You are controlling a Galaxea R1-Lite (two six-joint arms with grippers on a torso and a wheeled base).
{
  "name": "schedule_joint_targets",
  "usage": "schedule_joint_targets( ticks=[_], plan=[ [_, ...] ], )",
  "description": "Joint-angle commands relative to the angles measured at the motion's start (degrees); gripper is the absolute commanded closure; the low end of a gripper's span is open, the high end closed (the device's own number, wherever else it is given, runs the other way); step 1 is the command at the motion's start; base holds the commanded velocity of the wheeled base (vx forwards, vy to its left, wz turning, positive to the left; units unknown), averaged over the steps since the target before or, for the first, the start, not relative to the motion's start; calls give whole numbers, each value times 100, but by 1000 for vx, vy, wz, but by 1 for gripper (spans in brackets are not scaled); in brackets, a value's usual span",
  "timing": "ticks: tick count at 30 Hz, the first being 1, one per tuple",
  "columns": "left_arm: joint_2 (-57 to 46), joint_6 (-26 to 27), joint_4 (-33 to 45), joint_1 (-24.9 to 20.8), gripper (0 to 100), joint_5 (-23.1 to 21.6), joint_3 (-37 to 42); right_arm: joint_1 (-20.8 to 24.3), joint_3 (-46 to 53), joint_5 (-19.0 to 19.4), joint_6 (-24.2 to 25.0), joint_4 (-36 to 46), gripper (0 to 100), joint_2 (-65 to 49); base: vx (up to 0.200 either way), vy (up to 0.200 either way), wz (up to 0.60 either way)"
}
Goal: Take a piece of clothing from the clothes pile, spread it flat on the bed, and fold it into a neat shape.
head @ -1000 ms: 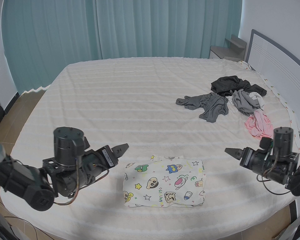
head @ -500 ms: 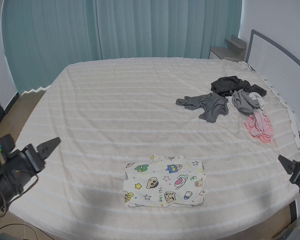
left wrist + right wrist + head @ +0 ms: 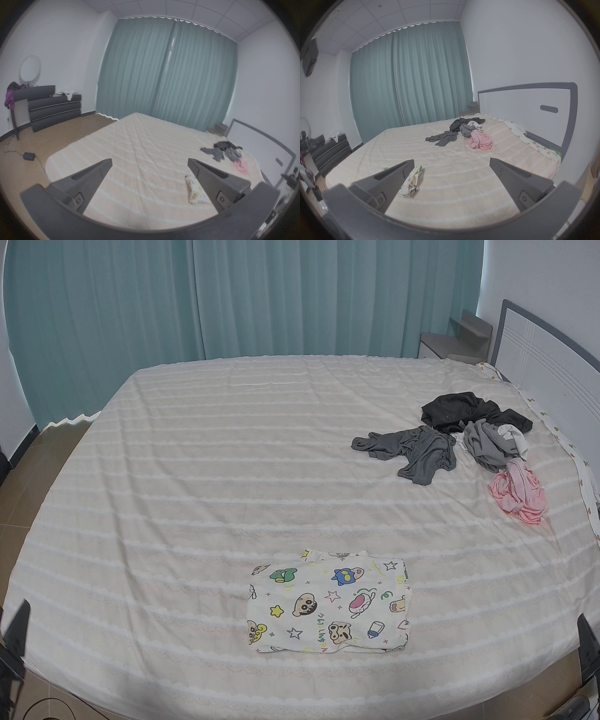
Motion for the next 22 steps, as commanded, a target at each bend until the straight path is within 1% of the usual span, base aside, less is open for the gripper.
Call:
schedule_joint_targets(
  ticks=[1, 3, 5, 7, 9, 10, 12, 13, 14, 16, 17, 22],
  plan=[
    [-1263, 605, -460, 531, 0, -1568, 1530, -339, 556, 775, -708, 490, 0, -1122, 0, 0, 0],
    [-1271, 693, -354, 470, 0, -1665, 1503, -339, 530, 915, -787, 587, 0, -1113, 0, 0, 0],
    [-1271, 843, -275, 373, 0, -1797, 1486, -339, 538, 959, -849, 560, 0, -1113, 0, 0, 0],
    [-1263, 1027, -222, 338, 0, -1797, 1459, -339, 547, 968, -858, 534, 0, -1122, 0, 0, 0],
    [-1236, 1238, -196, 628, 0, -1630, 1468, -331, 556, 959, -840, 534, 0, -1122, 0, 0, 0],
    [-1219, 1256, -196, 971, 0, -1621, 1468, -331, 547, 951, -840, 534, 0, -1113, 0, 0, 0],
    [-1219, 1265, -196, 1050, 0, -1621, 1468, -339, 547, 951, -831, 534, 0, -1113, 0, 0, 0],
    [-1263, 1361, -196, 1542, 0, -1709, 1468, -339, 547, 924, -822, 525, 0, -1113, 0, 0, 0],
    [-1333, 1449, -240, 1551, 0, -1876, 1512, -339, 547, 924, -849, 525, 0, -1113, 0, 0, 0],
    [-1711, 1686, -178, 1401, 0, -2359, 1538, -339, 556, 924, -884, 481, 0, -1113, 0, 0, 0],
    [-1816, 1739, -161, 1384, 0, -2482, 1538, -339, 556, 959, -884, 481, 0, -1113, 0, 0, 0],
    [-1808, 1853, -134, 1384, 0, -2579, 1538, -339, 556, 924, -822, 472, 0, -1122, 0, 0, 0]
  ],
)
